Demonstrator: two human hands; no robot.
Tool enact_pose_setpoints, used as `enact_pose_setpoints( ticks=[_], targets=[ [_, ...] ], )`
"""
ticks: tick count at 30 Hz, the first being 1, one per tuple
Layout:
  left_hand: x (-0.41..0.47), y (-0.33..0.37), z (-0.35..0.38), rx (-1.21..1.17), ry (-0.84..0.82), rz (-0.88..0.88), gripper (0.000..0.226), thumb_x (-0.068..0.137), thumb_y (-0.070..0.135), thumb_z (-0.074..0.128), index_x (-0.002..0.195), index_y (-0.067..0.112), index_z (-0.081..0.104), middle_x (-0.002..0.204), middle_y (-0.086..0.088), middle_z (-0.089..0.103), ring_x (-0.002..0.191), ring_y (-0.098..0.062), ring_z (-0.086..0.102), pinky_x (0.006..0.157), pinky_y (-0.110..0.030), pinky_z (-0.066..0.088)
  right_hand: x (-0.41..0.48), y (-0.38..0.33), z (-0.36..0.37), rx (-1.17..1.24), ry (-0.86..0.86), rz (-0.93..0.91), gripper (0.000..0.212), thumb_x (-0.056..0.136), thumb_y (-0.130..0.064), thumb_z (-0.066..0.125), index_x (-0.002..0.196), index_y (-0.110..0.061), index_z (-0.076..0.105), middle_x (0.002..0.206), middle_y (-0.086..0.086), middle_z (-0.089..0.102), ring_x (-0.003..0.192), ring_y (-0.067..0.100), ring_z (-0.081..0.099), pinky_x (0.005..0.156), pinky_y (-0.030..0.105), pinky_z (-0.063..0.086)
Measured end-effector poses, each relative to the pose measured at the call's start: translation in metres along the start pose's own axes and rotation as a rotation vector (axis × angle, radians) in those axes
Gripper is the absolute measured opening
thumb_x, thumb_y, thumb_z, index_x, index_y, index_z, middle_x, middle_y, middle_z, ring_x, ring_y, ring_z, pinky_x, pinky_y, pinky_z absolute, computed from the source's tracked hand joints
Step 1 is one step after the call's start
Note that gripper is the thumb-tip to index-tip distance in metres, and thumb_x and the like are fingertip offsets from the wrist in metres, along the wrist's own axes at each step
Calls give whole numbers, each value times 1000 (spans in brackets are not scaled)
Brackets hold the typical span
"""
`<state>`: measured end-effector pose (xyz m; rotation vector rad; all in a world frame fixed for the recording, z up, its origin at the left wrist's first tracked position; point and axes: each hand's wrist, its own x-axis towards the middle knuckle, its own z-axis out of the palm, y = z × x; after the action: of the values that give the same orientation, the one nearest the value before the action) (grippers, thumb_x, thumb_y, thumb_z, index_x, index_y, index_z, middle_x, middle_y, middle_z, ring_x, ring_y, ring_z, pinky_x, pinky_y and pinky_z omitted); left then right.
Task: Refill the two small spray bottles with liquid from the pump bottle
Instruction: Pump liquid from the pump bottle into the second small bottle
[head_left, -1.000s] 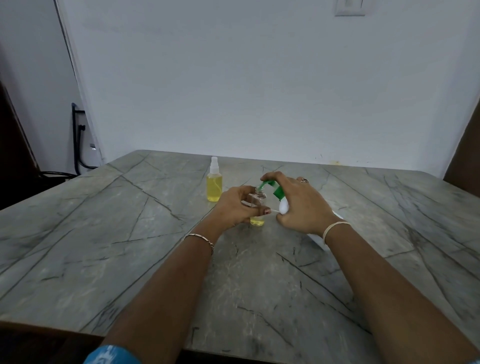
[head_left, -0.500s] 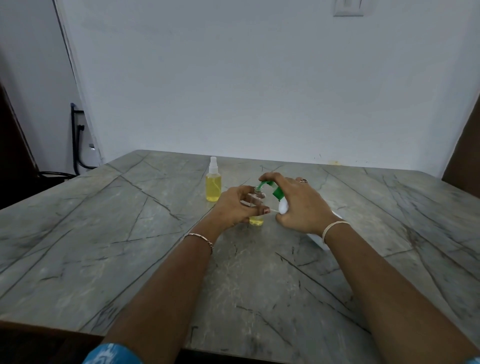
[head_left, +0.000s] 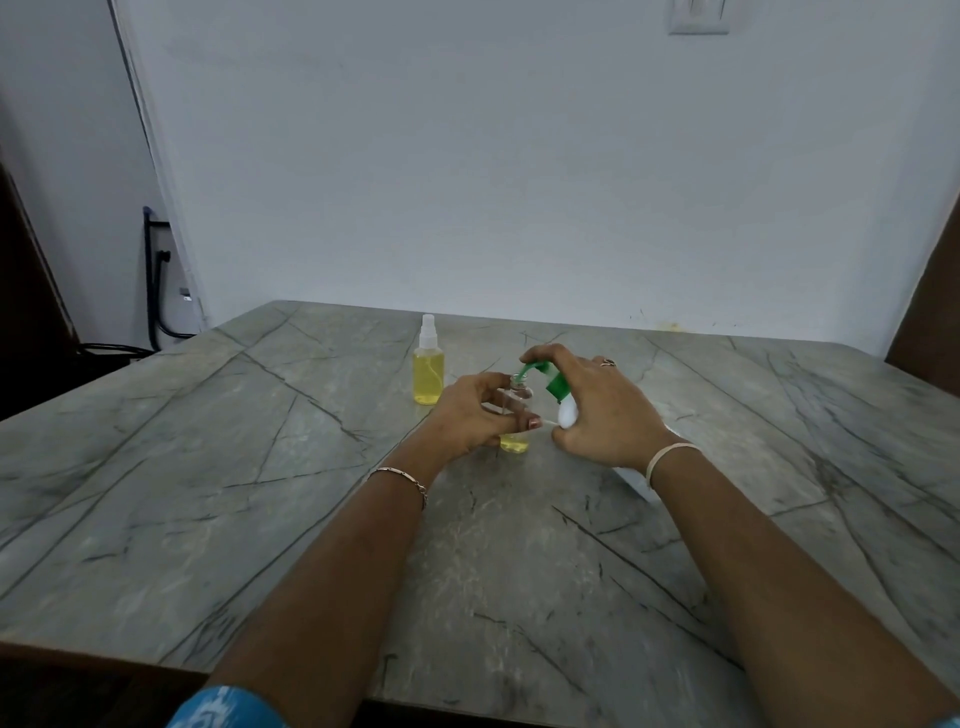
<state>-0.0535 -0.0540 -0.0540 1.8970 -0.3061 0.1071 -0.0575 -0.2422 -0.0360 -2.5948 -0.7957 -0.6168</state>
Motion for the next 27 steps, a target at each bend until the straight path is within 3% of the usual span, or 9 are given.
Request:
enact_pose_setpoints(
  ticks=[3, 9, 18, 24, 27],
  targets=[
    [-1, 1, 1, 2, -11, 11, 40, 70, 25, 86, 106, 24, 68, 100, -3, 71, 96, -18, 68, 69, -29, 59, 2, 1, 1, 36, -3, 15, 74, 66, -26, 71, 127, -42, 31, 122, -4, 60, 94, 21, 54, 81, 42, 54],
    [-2, 1, 1, -12, 0, 1, 39, 71, 22, 85, 105, 21, 68, 97, -4, 71, 96, -19, 69, 74, -34, 61, 1, 3, 2, 8, 3, 7, 80, 65, -27, 68, 132, -45, 29, 118, -3, 62, 89, 21, 52, 74, 36, 51],
    [-2, 4, 1, 13, -10, 14, 40, 70, 25, 85, 106, 23, 67, 99, -1, 71, 96, -16, 67, 66, -25, 57, 5, 2, 1, 86, -21, 23, 71, 66, -27, 69, 125, -40, 32, 119, -1, 61, 93, 23, 55, 81, 42, 53],
    [-2, 1, 1, -3, 9, 7, 40, 71, 24, 85, 107, 21, 68, 99, -5, 71, 98, -19, 68, 75, -35, 60, 3, 3, 1, 33, -1, 5, 76, 67, -25, 68, 132, -42, 32, 114, -3, 62, 85, 20, 50, 70, 32, 45],
    [-1, 1, 1, -8, 15, 6, 40, 71, 25, 85, 106, 20, 68, 98, -4, 72, 97, -19, 68, 76, -37, 61, 0, 3, 0, -12, -22, -3, 85, 67, -28, 65, 139, -49, 25, 118, -2, 62, 90, 21, 51, 74, 34, 47]
  ],
)
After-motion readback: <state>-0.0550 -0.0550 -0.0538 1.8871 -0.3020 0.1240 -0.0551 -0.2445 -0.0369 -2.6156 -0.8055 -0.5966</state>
